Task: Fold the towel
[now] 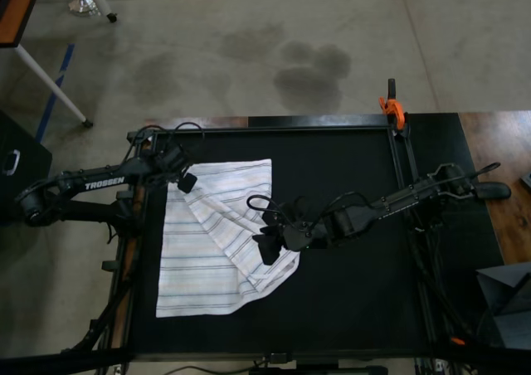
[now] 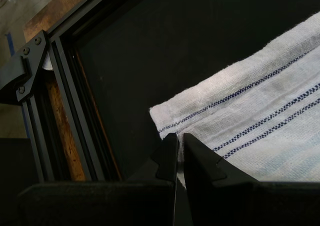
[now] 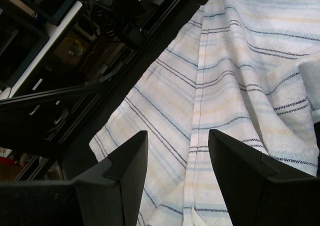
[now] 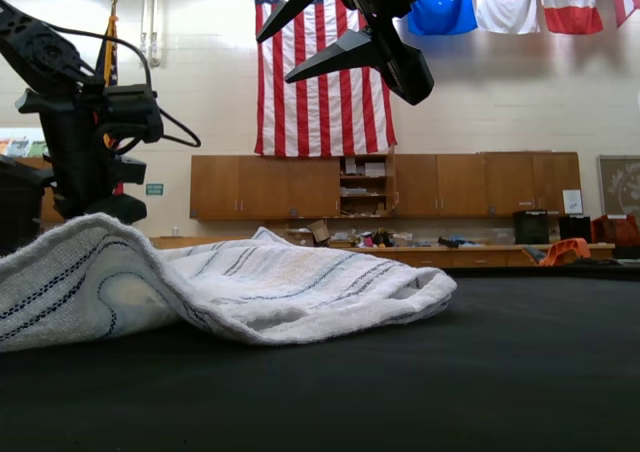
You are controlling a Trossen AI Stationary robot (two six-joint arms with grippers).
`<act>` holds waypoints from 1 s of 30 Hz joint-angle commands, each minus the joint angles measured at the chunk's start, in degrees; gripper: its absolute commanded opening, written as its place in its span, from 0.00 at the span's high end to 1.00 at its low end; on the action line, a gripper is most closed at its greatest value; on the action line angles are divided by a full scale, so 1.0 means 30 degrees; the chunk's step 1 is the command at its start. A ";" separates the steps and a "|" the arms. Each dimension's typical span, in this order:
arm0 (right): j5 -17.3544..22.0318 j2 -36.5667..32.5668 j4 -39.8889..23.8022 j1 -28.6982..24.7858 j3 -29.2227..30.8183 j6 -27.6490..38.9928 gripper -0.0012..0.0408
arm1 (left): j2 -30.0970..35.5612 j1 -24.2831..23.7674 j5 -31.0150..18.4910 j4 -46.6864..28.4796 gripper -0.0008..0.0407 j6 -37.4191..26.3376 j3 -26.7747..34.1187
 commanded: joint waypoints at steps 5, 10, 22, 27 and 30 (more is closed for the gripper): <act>0.0000 0.0015 0.0015 0.0007 0.0007 0.0007 0.59 | 0.0000 0.0000 0.0015 0.0430 0.98 0.0219 -0.0007; 0.0000 0.0007 0.0015 0.0007 0.0007 0.0007 0.59 | -0.0007 0.0000 -0.0481 0.0364 0.98 0.0350 -0.0007; -0.0007 0.0015 0.0015 0.0007 0.0007 0.0007 0.59 | 0.0000 0.0000 -0.1253 0.0364 0.67 0.0780 -0.0015; -0.0007 0.0015 0.0022 0.0124 0.0007 0.0015 0.59 | 0.0000 0.0007 -0.1894 0.0168 0.46 0.0780 -0.0015; -0.0007 0.0015 0.0022 0.0299 0.0007 0.0087 0.59 | -0.0007 0.0000 -0.1887 -0.0175 0.40 0.0743 -0.0015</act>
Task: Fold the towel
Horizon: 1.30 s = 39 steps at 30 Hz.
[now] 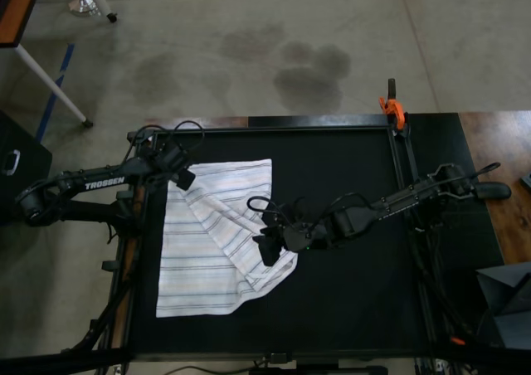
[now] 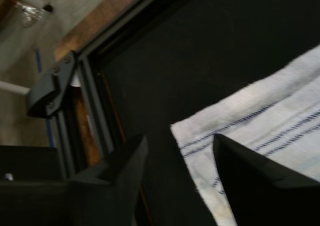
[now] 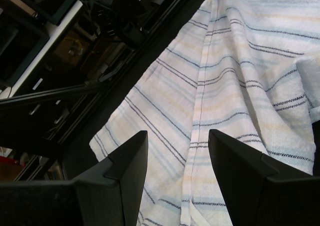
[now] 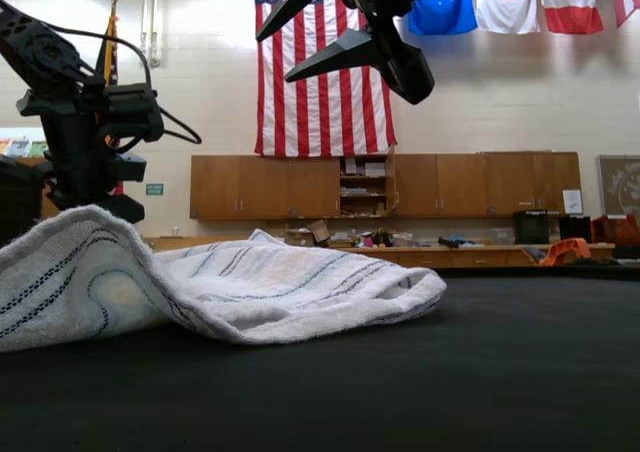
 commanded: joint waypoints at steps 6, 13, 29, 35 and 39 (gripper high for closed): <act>0.0000 0.0036 -0.0022 0.0838 0.0007 0.0197 0.59 | -0.0328 -0.0073 0.2732 -0.1100 0.39 -0.1253 0.0372; -0.0007 0.1348 -0.0452 0.2259 0.0007 0.2076 0.59 | -0.1683 -0.1421 0.9187 -0.1020 0.39 -0.3162 0.0430; -0.1778 0.5173 0.1180 0.3330 0.0007 0.6426 0.59 | -0.3410 -1.6334 0.9544 0.0576 0.39 -1.3376 0.0321; -0.1770 0.5173 0.1035 0.3359 0.0007 0.6688 0.59 | -0.2790 -1.9977 0.8670 0.0576 0.39 -1.5620 0.0284; -0.1756 0.5537 0.0845 0.3351 0.0007 0.5945 0.59 | -0.2521 -2.0691 0.8670 0.0568 0.39 -1.5416 0.0284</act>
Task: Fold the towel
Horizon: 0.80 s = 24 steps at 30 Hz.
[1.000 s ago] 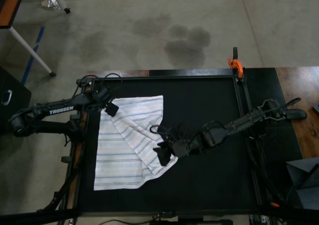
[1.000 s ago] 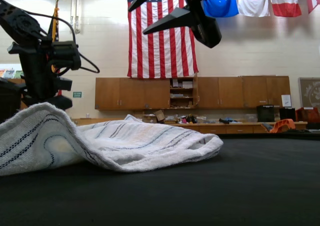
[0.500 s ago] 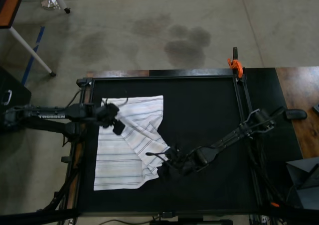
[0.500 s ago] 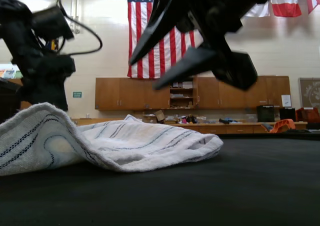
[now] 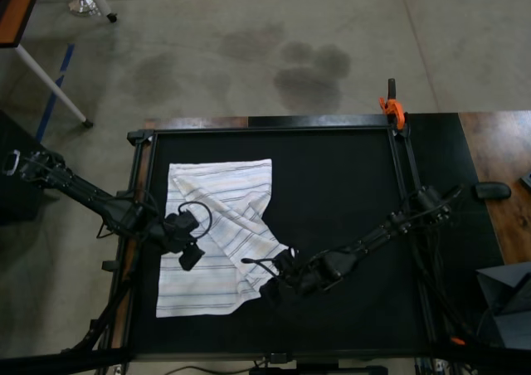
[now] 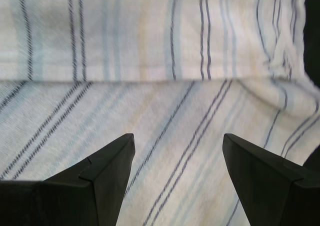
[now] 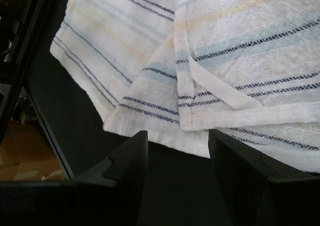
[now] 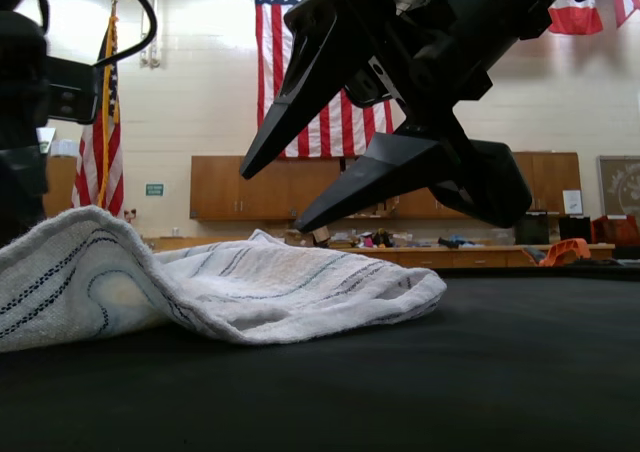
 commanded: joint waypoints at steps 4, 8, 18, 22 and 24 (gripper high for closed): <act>-0.0153 0.0656 -0.0262 -0.0102 0.0000 -0.2157 0.59 | -0.0022 -0.0058 -0.0044 0.0022 0.39 0.0685 -0.0015; -0.0306 0.1049 -0.0393 -0.0291 0.0000 -0.3490 0.59 | -0.0255 -0.0051 -0.0204 0.0022 0.39 0.0670 -0.0015; -0.0313 0.1035 -0.0393 -0.0976 0.0000 -0.6994 0.59 | -0.0357 -0.0051 -0.0204 0.0874 0.39 0.0962 -0.0015; -0.0313 0.1071 -0.0364 -0.1107 0.0000 -0.6972 0.59 | -0.0350 -0.0066 -0.0197 0.1384 0.39 0.1144 -0.0022; -0.0306 0.0947 -0.0379 -0.1122 0.0000 -0.6943 0.59 | -0.0313 -0.0066 -0.0138 0.2812 0.39 0.2106 -0.0109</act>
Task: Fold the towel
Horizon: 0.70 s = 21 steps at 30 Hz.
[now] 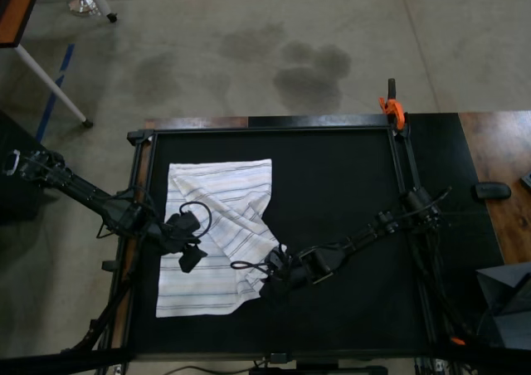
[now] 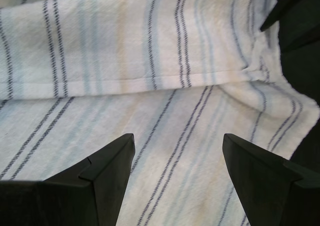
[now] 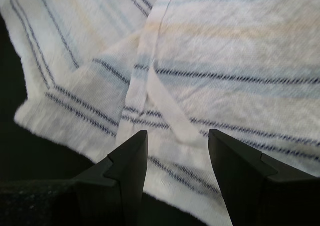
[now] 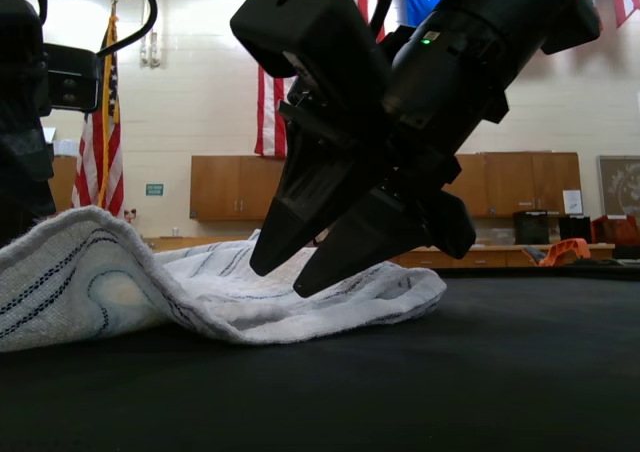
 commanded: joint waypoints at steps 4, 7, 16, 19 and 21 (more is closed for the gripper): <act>0.0029 -0.0787 -0.0022 -0.0080 0.0000 0.0066 0.59 | 0.0525 0.0000 0.0634 0.6105 0.39 0.2951 -0.0255; 0.0656 -0.1603 -0.0102 -0.0073 0.0000 -0.0335 0.59 | 0.1421 0.0000 0.0750 0.8772 0.39 0.4517 -0.0240; 0.4386 -0.5042 -0.0459 -0.0066 0.0000 -0.2222 0.59 | 0.5814 0.0007 0.0729 0.8990 0.39 0.7635 0.0408; 0.5435 -0.6076 -0.0430 -0.0087 0.0000 -0.2710 0.59 | 0.6768 0.0022 0.0226 0.9027 0.39 0.8939 0.0794; 0.6142 -0.6637 -0.0328 -0.0080 0.0000 -0.3031 0.59 | 0.7213 0.0022 -0.0153 0.8881 0.39 1.0171 0.1071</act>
